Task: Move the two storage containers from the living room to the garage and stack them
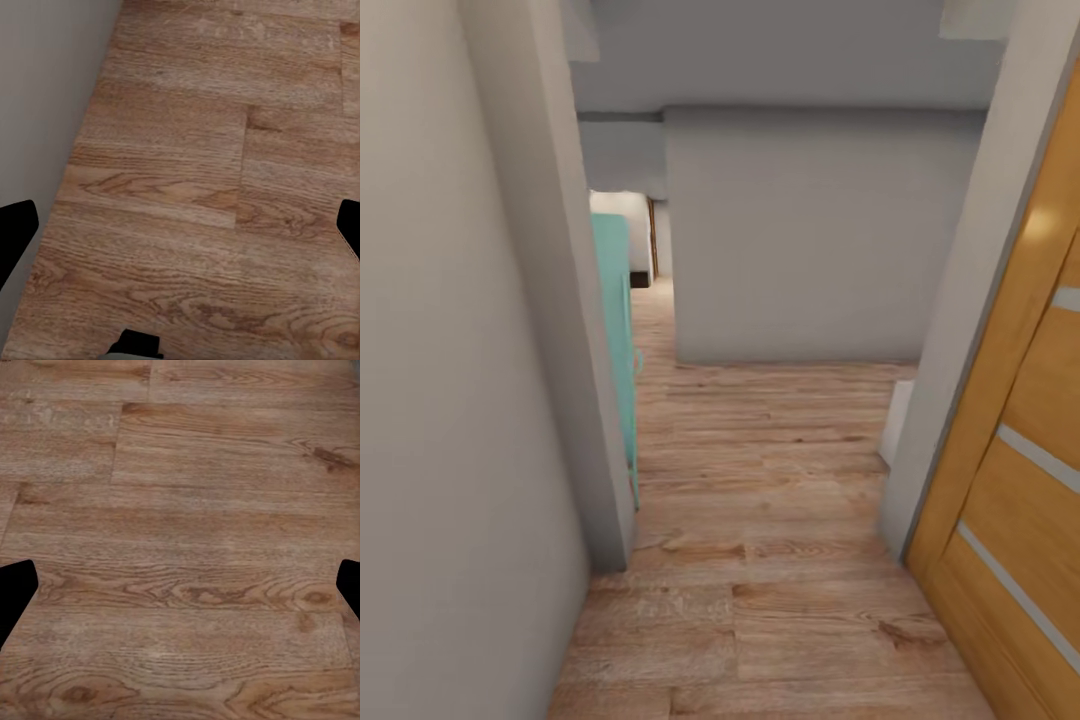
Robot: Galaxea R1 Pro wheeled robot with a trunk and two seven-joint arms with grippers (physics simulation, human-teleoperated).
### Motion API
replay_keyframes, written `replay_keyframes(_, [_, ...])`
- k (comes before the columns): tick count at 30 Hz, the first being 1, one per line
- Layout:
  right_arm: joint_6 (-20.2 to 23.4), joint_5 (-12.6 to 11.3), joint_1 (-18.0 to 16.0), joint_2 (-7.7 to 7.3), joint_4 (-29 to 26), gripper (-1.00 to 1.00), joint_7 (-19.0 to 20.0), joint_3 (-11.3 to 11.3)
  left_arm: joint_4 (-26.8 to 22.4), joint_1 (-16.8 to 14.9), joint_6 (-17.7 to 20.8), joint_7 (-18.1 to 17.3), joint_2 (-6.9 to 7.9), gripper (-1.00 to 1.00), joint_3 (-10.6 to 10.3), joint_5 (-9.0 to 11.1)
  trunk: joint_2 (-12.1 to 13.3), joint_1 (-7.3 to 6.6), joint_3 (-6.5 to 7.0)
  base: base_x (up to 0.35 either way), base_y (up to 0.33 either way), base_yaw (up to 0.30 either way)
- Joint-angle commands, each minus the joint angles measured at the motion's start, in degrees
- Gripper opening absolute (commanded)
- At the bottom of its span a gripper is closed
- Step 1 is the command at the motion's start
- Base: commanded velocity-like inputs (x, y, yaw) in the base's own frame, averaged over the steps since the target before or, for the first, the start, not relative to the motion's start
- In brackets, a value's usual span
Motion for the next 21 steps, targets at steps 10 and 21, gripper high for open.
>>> replay_keyframes(10, [-0.1, 0.2, 0.0, -0.02, -0.1, 1.00, -0.1, 0.1, 0.2, -0.1, -0.3, -0.3, 0.22, 1.00, -0.1, 0.5, 0.0, 0.04, -0.05, 0.326, -0.038, 0.000])
replay_keyframes(21, [-0.1, 0.2, 0.0, -0.02, -0.1, 1.00, 0.0, 0.1, 0.2, -0.1, -0.3, -0.3, 0.22, 1.00, -0.1, 0.5, 0.0, 0.04, -0.05, 0.326, -0.077, 0.000])
